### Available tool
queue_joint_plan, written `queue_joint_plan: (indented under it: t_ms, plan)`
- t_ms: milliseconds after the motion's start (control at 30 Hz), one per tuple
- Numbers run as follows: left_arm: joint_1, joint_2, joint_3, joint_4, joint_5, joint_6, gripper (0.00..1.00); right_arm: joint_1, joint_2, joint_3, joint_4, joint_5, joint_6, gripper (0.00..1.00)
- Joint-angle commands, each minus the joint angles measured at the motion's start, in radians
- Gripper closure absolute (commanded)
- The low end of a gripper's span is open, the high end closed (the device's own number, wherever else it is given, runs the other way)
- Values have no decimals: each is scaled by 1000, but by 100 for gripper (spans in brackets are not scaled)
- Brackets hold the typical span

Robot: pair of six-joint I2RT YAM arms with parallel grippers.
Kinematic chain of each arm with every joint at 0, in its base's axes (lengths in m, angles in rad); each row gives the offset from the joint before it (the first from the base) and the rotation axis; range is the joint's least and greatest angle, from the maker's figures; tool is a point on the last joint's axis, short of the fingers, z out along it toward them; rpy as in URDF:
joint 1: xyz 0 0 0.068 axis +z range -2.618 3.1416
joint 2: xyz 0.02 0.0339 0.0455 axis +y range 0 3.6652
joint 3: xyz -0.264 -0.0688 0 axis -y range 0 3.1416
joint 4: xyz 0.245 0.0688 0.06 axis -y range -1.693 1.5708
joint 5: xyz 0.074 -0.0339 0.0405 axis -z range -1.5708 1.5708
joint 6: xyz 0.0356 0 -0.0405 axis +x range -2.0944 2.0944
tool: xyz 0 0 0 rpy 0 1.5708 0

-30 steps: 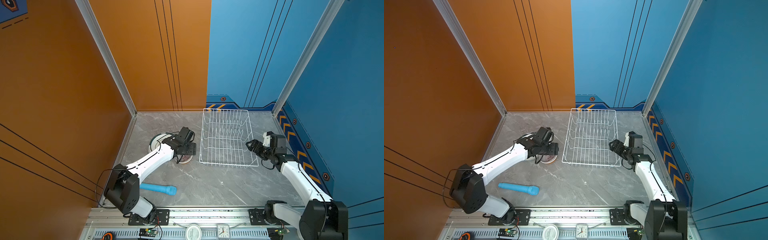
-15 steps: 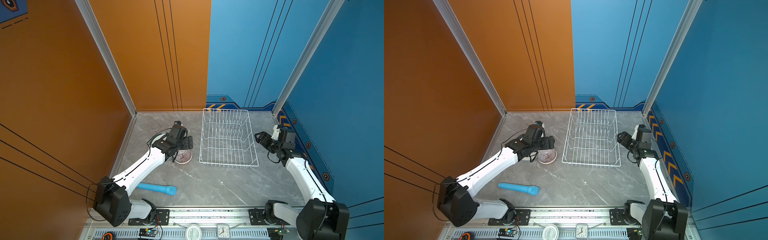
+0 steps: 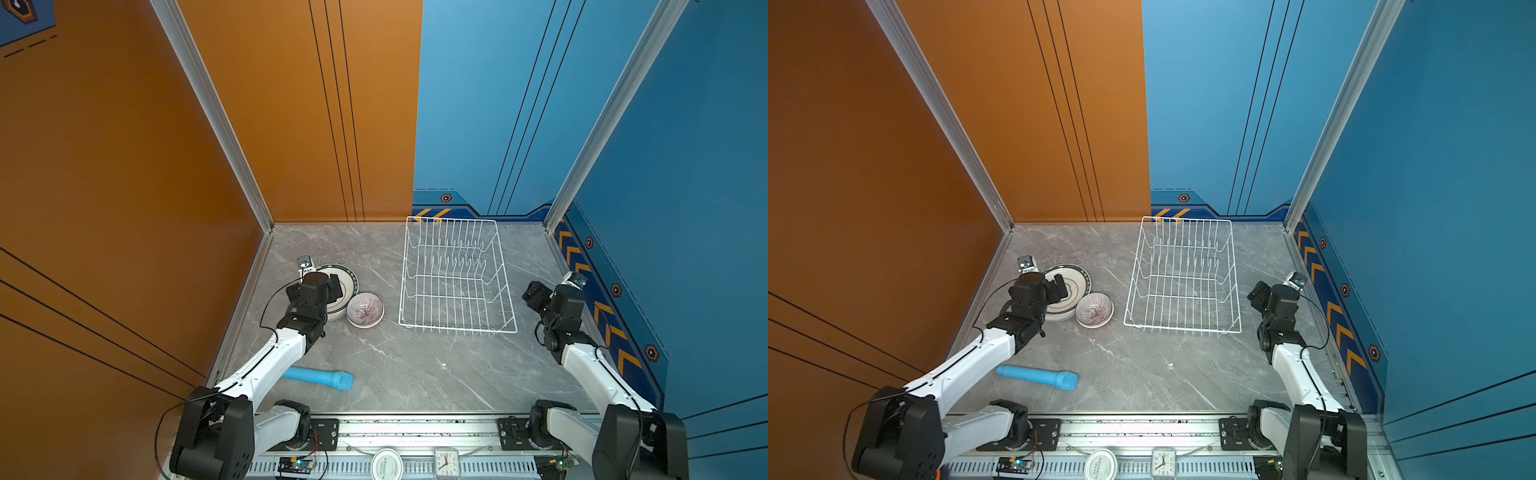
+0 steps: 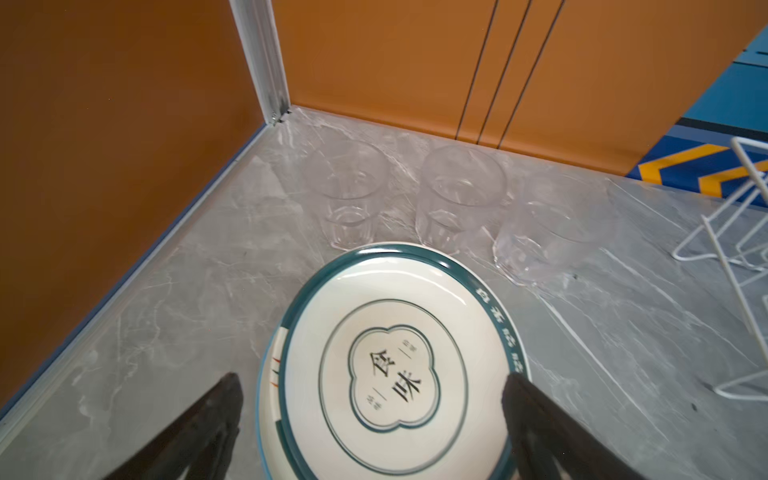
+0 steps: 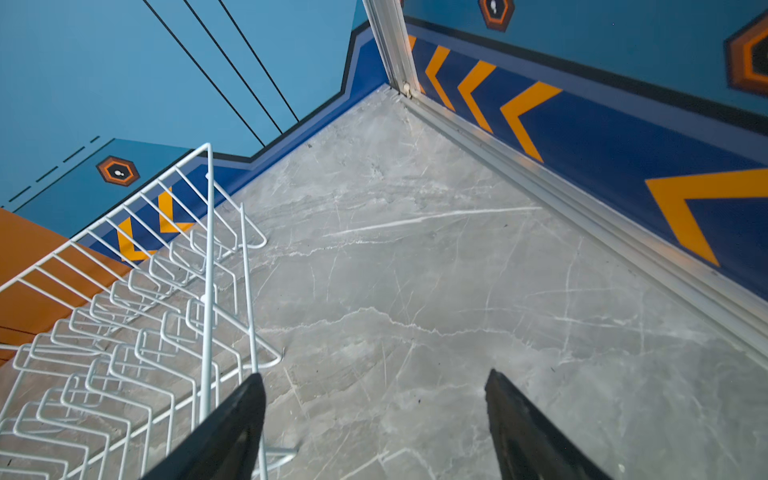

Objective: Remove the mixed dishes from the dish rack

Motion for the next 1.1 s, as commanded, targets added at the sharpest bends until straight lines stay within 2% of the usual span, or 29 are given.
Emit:
queue_joint_plan:
  t_ms: [0, 100, 267, 433, 567, 733, 1067]
  plan:
    - [26, -11, -60, 178, -42, 87, 2, 27, 10, -40, 206, 83, -88, 16]
    - [54, -3, -109, 243, -28, 119, 2, 37, 8, -61, 218, 81, -117, 16]
    - [95, 41, -145, 317, -27, 164, 2, 112, 16, -83, 233, 150, -233, 16]
    - [128, 99, -178, 413, 12, 201, 2, 127, 148, -114, 366, 178, -249, 16]
    - [132, 138, -186, 453, 55, 239, 2, 154, 243, -53, 368, 222, -297, 16]
    - [135, 197, -208, 551, 97, 273, 2, 153, 334, -50, 432, 257, -285, 15]
    - [139, 306, -172, 583, 141, 285, 2, 151, 361, -46, 446, 250, -280, 14]
